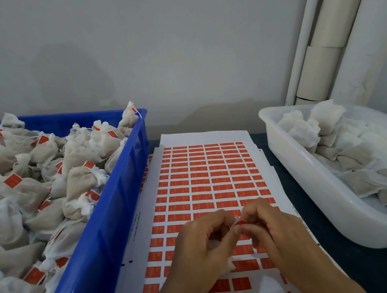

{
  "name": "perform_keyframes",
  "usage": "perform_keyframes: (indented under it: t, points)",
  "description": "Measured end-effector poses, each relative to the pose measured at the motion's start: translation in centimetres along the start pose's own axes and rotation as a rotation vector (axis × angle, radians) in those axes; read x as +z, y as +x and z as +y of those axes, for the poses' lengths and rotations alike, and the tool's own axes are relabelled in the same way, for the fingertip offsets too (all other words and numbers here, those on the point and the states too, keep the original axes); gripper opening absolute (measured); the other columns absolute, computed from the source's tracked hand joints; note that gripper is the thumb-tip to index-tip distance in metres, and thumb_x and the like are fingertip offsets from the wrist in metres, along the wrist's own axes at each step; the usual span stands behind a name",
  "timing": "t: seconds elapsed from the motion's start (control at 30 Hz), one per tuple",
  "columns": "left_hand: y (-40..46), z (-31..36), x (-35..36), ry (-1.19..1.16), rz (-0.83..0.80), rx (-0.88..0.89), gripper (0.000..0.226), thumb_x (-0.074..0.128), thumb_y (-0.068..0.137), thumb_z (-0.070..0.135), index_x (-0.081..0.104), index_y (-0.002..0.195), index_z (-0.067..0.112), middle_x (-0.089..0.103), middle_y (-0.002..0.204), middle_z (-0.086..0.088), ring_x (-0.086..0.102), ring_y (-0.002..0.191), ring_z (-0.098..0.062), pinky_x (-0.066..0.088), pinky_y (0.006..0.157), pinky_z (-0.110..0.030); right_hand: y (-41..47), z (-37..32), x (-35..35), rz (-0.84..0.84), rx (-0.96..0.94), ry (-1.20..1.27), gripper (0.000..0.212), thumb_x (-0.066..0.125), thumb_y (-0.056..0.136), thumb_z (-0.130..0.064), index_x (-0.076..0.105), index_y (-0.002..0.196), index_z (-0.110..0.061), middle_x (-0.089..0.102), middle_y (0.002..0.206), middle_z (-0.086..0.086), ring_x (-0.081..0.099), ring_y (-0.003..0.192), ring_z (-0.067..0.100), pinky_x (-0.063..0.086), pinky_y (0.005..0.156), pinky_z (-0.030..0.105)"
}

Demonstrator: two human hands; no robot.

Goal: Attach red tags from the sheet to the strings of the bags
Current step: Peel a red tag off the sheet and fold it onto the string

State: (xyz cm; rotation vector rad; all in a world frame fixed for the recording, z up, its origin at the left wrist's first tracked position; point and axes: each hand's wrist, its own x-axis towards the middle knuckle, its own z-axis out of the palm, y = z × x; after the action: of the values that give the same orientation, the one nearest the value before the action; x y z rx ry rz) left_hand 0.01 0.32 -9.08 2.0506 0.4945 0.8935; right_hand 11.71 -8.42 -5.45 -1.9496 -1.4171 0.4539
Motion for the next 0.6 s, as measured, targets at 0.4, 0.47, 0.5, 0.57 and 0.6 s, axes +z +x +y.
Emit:
perform_keyframes:
  t: [0.4,0.47,0.5,0.57,0.6]
  points:
    - [0.3,0.6,0.1,-0.273,-0.02,-0.141,0.022,0.052,0.088,0.024,0.06,0.068,0.025,0.058,0.056,0.014,0.054,0.058,-0.001,0.045,0.062,-0.009,-0.1,0.7,1.3,0.115,-0.035,0.541,0.029,0.047,0.078,-0.04,0.056,0.074,-0.012,0.057,0.054,-0.006,0.049,0.047,0.004,0.046,0.051,0.019]
    - [0.3,0.4,0.1,-0.293,-0.046,-0.159,0.023,0.051,0.09,0.022,0.061,0.069,0.021,0.058,0.056,0.012,0.055,0.058,-0.001,0.046,0.064,-0.01,-0.1,0.5,1.5,0.076,-0.055,0.567,0.024,0.046,0.085,-0.028,0.055,0.068,-0.013,0.055,0.05,-0.008,0.05,0.044,0.002,0.043,0.05,0.013]
    - [0.4,0.3,0.1,-0.307,-0.05,-0.177,0.024,0.05,0.091,0.021,0.061,0.069,0.02,0.058,0.056,0.011,0.055,0.058,-0.001,0.047,0.064,-0.01,0.0,0.5,1.7,0.083,-0.069,0.541,0.024,0.047,0.088,-0.024,0.055,0.068,-0.014,0.057,0.051,-0.009,0.054,0.047,0.002,0.044,0.051,0.012]
    - [0.6,0.0,0.1,-0.364,-0.061,-0.235,0.025,0.049,0.092,0.019,0.062,0.072,0.015,0.058,0.056,0.01,0.055,0.056,-0.003,0.048,0.064,-0.013,0.1,0.8,2.1,0.143,-0.08,0.428,0.021,0.048,0.088,-0.026,0.056,0.071,-0.016,0.062,0.06,-0.008,0.061,0.062,0.004,0.048,0.061,0.012]
    - [0.6,-0.1,0.1,-0.4,-0.069,-0.276,0.025,0.047,0.093,0.016,0.062,0.073,0.013,0.058,0.056,0.009,0.055,0.056,-0.004,0.048,0.063,-0.014,0.2,1.0,2.2,0.172,-0.08,0.387,0.02,0.049,0.087,-0.028,0.056,0.072,-0.018,0.063,0.064,-0.007,0.062,0.068,0.005,0.049,0.065,0.013]
